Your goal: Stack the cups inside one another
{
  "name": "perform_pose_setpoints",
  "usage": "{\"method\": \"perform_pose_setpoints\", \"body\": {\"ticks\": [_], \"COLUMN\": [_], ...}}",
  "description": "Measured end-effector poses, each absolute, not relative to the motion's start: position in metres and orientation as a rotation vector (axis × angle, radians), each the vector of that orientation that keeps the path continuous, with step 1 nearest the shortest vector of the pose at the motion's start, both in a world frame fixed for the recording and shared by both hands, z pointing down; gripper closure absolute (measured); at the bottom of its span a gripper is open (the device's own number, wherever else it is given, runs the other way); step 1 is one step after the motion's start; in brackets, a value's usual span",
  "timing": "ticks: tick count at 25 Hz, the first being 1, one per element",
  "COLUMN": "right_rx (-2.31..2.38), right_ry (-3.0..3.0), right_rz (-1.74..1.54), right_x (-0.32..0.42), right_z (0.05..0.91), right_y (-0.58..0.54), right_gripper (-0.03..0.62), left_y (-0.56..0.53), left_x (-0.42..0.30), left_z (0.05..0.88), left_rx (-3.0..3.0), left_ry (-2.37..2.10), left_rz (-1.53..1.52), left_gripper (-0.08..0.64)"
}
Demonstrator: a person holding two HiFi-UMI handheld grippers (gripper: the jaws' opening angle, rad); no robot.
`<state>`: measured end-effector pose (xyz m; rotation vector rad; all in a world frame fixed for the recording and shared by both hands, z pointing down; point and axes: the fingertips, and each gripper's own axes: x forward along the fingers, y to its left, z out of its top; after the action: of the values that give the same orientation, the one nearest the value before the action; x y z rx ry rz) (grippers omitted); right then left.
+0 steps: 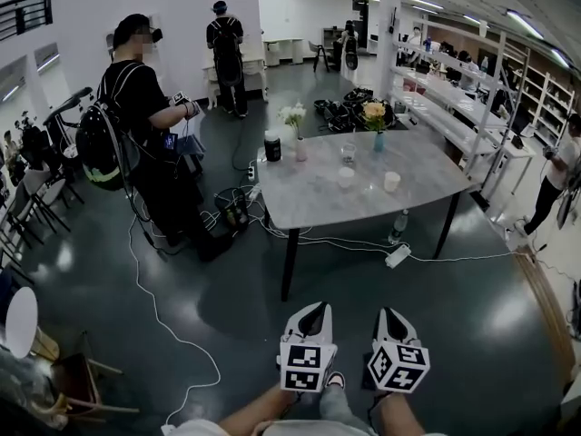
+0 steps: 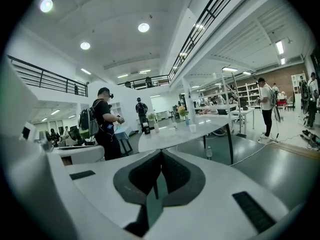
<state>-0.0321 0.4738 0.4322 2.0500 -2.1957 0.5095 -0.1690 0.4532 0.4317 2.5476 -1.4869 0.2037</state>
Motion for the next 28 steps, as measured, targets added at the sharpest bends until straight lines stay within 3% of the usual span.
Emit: {"method": "perform_pose_setpoints", "body": {"ticks": [28], "right_rx": [1.983], "right_ry": [-2.229], "right_rz": [0.535], "right_x": [0.075], "right_z": [0.431], "right_y": [0.303], "right_gripper": [0.584], "left_y": [0.293], "left_x": [-0.064], "left_z": [0.432], "left_rx": [2.515], "left_ry": [-1.532], "left_rz": [0.259], "left_gripper": [0.565]}}
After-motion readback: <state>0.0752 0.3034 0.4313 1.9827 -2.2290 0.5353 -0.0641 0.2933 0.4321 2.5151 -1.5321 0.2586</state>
